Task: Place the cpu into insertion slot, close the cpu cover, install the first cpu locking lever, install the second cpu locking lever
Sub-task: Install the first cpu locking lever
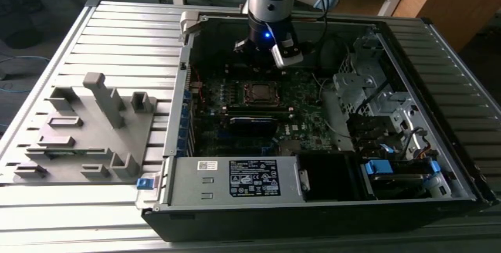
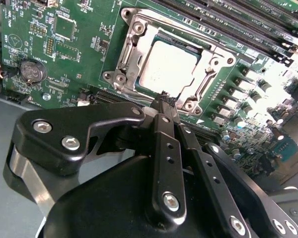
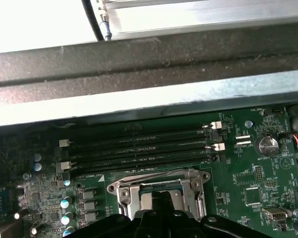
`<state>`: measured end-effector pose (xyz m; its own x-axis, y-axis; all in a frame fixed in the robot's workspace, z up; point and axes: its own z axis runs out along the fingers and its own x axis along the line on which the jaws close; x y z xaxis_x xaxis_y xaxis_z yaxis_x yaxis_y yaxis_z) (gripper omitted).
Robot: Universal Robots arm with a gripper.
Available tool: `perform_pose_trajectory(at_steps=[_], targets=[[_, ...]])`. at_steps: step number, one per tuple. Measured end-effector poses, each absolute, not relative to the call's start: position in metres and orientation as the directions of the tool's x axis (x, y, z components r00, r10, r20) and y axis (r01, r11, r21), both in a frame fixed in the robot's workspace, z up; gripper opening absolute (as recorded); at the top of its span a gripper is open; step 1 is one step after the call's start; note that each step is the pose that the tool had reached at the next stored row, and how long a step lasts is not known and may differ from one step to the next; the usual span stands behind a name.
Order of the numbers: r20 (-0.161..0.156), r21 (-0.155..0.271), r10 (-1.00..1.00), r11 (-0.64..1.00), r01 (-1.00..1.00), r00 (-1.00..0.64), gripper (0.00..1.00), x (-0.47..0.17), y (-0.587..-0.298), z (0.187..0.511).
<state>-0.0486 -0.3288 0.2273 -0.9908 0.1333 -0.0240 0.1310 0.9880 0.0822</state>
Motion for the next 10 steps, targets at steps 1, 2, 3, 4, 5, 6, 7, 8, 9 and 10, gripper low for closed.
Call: perform_pose_trajectory(at_steps=[1,2,3,4,5,6,7,8,9,10], targets=[[-0.024,0.082,0.121,0.990,0.118,-0.992,0.10,-0.0486,-0.3288,0.2273],[-0.024,0.082,0.106,0.991,0.103,-0.994,0.10,-0.0486,-0.3288,0.2272],[-0.024,0.082,0.090,0.993,0.088,-0.996,0.10,-0.0486,-0.3287,0.2271],[-0.024,0.082,0.076,0.994,0.074,-0.997,0.10,-0.0486,-0.3288,0.2271],[-0.024,0.082,0.063,0.995,0.061,-0.998,0.10,-0.0486,-0.3288,0.2270],[-0.024,0.081,0.056,0.995,0.054,-0.998,0.10,-0.0485,-0.3287,0.2269],[-0.024,0.078,0.056,0.996,0.054,-0.998,0.10,-0.0485,-0.3287,0.2269],[-0.025,0.073,0.056,0.996,0.054,-0.998,0.10,-0.0486,-0.3288,0.2270],[-0.025,0.067,0.056,0.996,0.054,-0.998,0.10,-0.0486,-0.3288,0.2270],[-0.025,0.060,0.055,0.997,0.054,-0.998,0.10,-0.0486,-0.3288,0.2269]])
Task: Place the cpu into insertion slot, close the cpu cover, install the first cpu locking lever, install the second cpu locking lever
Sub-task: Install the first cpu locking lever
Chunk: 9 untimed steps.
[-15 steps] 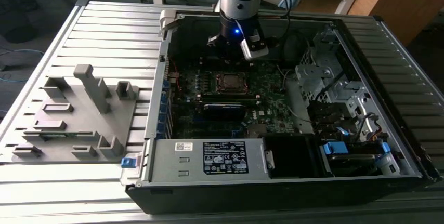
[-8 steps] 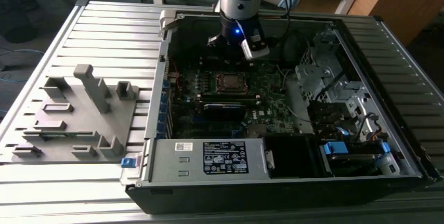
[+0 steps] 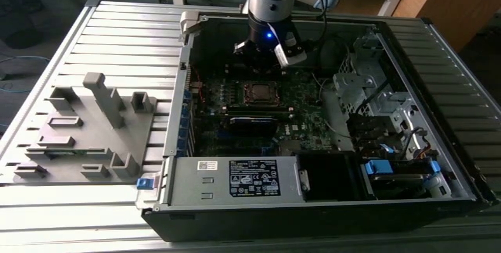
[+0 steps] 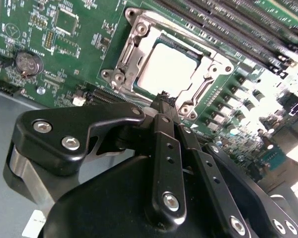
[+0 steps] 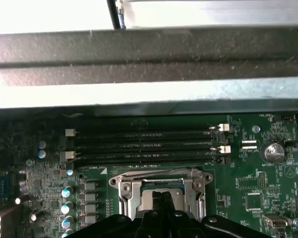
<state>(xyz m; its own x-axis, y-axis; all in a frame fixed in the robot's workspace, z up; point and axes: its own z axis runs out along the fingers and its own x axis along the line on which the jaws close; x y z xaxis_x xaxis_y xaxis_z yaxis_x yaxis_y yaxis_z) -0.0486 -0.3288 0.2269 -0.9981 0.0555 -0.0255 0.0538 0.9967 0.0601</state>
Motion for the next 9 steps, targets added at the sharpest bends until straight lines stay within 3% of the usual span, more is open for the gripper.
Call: perform_pose_trajectory(at_steps=[9], targets=[[-0.026,0.056,0.055,0.997,0.054,-0.998,0.10,-0.0485,-0.3288,0.2270]])
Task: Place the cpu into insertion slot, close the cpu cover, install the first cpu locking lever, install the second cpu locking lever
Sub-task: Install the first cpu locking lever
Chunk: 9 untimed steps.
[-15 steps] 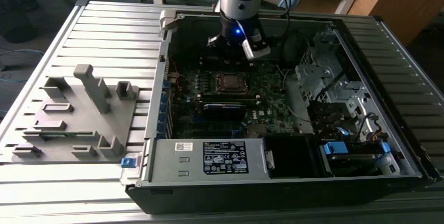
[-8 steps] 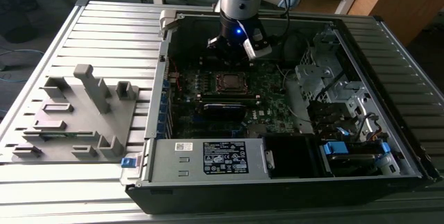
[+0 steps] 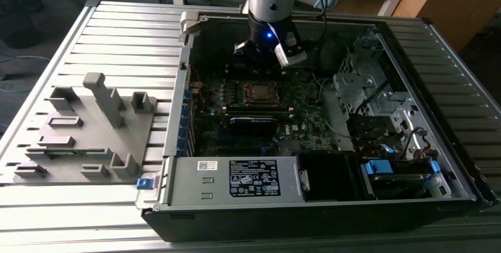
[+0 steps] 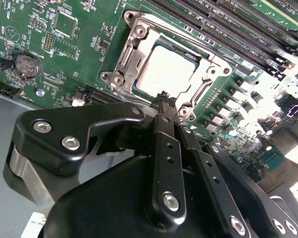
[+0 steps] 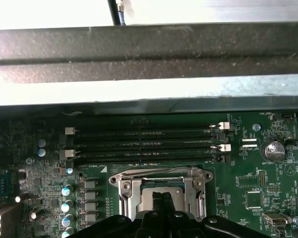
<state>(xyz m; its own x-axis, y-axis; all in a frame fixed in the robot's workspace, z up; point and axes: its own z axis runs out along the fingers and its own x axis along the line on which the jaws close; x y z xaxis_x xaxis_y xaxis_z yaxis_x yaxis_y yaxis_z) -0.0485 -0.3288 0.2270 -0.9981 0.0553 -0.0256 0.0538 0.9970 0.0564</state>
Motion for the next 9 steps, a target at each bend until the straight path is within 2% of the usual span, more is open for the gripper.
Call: perform_pose_trajectory(at_steps=[9], targets=[[-0.025,0.056,0.057,0.997,0.056,-0.998,0.10,-0.0409,-0.3289,0.2270]])
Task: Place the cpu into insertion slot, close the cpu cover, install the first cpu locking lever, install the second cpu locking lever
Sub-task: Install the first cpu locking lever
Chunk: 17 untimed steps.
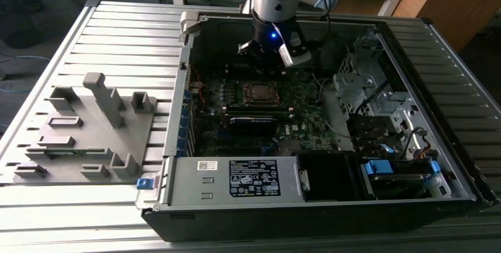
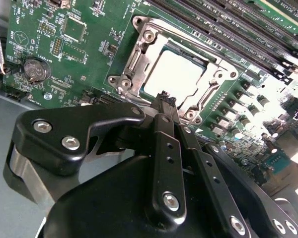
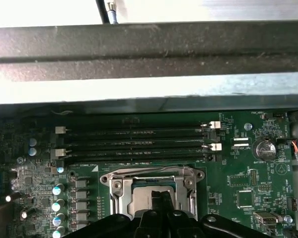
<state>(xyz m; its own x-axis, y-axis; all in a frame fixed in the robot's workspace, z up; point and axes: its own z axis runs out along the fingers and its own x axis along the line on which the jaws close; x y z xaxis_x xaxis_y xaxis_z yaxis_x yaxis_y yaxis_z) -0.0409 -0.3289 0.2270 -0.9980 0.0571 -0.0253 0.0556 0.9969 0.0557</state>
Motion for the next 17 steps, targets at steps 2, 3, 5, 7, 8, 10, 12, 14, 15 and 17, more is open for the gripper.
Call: perform_pose_trajectory(at_steps=[2,3,5,7,8,10,12,14,15,17], targets=[[-0.025,0.055,0.057,0.997,0.056,-0.998,0.10,-0.0409,-0.3288,0.2274],[-0.025,0.055,0.057,0.997,0.056,-0.998,0.10,-0.0408,-0.3288,0.2288],[-0.025,0.055,0.057,0.997,0.056,-0.998,0.10,-0.0409,-0.3289,0.2321],[-0.025,0.056,0.057,0.997,0.056,-0.998,0.10,-0.0408,-0.3288,0.2323],[-0.025,0.056,0.057,0.997,0.055,-0.998,0.10,-0.0408,-0.3290,0.2323],[-0.025,0.056,0.057,0.997,0.055,-0.998,0.10,-0.0408,-0.3300,0.2324],[-0.025,0.056,0.057,0.997,0.055,-0.998,0.10,-0.0408,-0.3316,0.2324],[-0.025,0.056,0.057,0.997,0.056,-0.998,0.10,-0.0408,-0.3339,0.2324],[-0.025,0.056,0.057,0.997,0.056,-0.998,0.10,-0.0408,-0.3352,0.2324],[-0.025,0.056,0.057,0.997,0.056,-0.998,0.10,-0.0408,-0.3381,0.2324]])
